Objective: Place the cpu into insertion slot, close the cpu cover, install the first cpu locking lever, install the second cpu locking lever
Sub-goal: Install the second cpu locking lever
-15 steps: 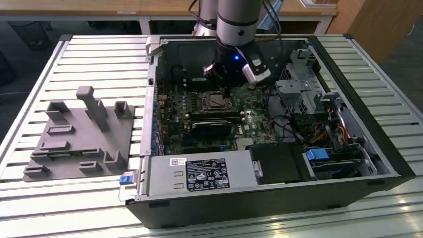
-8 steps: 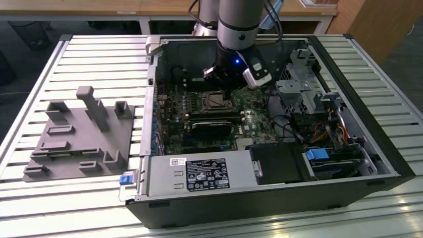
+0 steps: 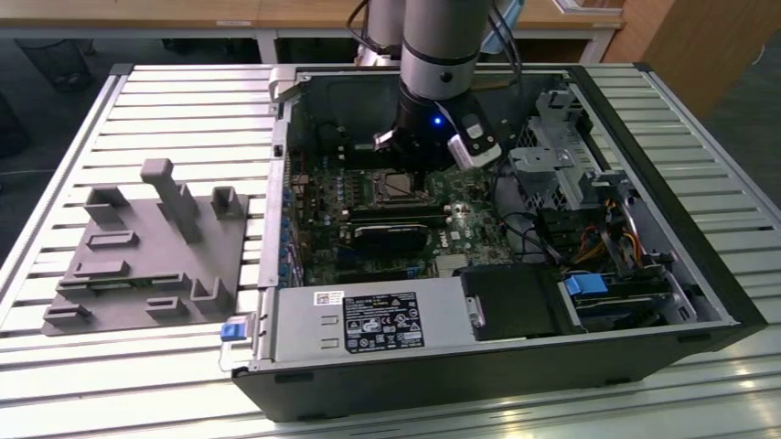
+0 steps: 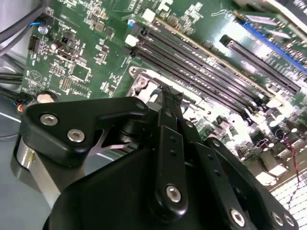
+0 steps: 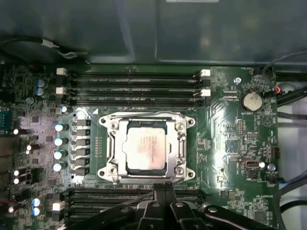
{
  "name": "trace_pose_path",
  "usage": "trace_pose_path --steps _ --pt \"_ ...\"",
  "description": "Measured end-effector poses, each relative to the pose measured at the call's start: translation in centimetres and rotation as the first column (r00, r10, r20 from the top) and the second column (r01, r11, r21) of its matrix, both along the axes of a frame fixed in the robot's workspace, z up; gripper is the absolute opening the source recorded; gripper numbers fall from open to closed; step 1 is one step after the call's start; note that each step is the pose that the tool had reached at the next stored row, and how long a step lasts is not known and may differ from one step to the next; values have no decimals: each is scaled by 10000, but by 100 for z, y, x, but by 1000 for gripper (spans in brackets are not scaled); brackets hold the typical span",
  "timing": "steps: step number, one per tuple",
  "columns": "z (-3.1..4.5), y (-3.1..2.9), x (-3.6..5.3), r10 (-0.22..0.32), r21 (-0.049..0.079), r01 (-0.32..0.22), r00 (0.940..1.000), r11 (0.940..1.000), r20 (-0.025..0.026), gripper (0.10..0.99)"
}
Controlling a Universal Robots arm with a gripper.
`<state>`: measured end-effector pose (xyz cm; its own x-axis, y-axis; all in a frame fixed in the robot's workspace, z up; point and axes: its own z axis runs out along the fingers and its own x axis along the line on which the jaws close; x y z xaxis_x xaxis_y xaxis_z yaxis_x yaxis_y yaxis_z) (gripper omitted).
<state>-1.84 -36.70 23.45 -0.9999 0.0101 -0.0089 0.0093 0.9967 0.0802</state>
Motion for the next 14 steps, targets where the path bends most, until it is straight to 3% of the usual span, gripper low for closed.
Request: trace_pose_path --steps 5,14 --pt "-4 -25 -48 0 1 0 10000 10000 0 106" --pt "-38 -38 -275 -1 23 1 10000 10000 0 106"
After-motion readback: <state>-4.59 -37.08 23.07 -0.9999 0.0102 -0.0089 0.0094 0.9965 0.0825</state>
